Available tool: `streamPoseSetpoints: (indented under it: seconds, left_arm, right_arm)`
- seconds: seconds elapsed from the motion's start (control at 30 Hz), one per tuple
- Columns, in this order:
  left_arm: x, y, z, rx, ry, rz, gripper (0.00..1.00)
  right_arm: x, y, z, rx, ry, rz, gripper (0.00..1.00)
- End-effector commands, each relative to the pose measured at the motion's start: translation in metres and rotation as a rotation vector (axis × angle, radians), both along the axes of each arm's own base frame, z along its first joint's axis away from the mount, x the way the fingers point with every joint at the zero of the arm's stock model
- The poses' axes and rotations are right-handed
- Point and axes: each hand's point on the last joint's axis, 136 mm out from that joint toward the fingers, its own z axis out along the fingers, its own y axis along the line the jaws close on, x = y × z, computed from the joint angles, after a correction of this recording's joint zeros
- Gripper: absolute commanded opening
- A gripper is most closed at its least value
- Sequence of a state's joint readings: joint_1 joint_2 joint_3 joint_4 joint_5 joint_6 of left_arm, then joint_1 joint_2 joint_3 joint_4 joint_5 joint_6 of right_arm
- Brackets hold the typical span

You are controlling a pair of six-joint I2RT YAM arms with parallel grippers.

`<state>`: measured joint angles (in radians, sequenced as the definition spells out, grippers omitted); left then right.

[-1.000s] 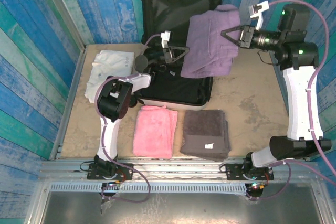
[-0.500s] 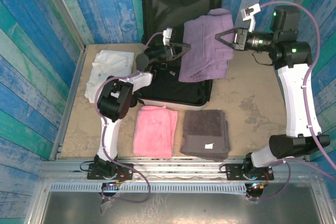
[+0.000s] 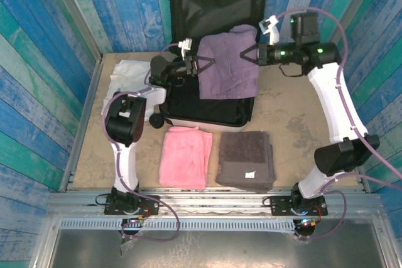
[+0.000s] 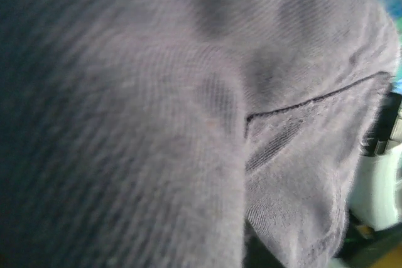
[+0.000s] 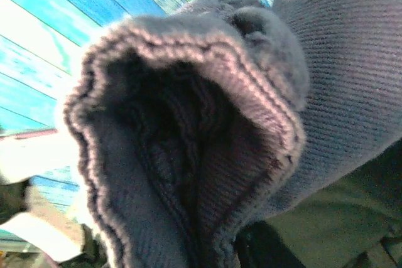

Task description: Pack the luggage

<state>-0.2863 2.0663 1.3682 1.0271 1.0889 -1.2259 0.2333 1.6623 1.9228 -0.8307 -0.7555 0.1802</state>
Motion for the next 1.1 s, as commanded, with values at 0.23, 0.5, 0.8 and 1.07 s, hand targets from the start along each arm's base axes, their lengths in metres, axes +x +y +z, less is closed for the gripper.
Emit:
streamPoseSetpoints:
  seconds: [0.23,0.5,0.8,1.07]
  left_arm:
    - [0.02,0.047,-0.029,0.644,-0.016,0.146,0.0]
    - [0.021,0.059,-0.08,0.844,0.105,0.053,0.0]
    - [0.027,0.079,-0.159,1.008,0.235,0.057,0.0]
    - [0.032,0.12,-0.231,1.272,0.36,0.135,0.61]
  right_arm:
    - [0.034,0.019,-0.056,-0.074,-0.022,-0.103,0.0]
    - [0.049,0.025,-0.105,-0.124,0.093,-0.154,0.0]
    - [0.06,0.024,-0.181,-0.219,0.218,-0.166,0.0]
    - [0.062,0.004,-0.29,-0.437,0.391,-0.19,0.44]
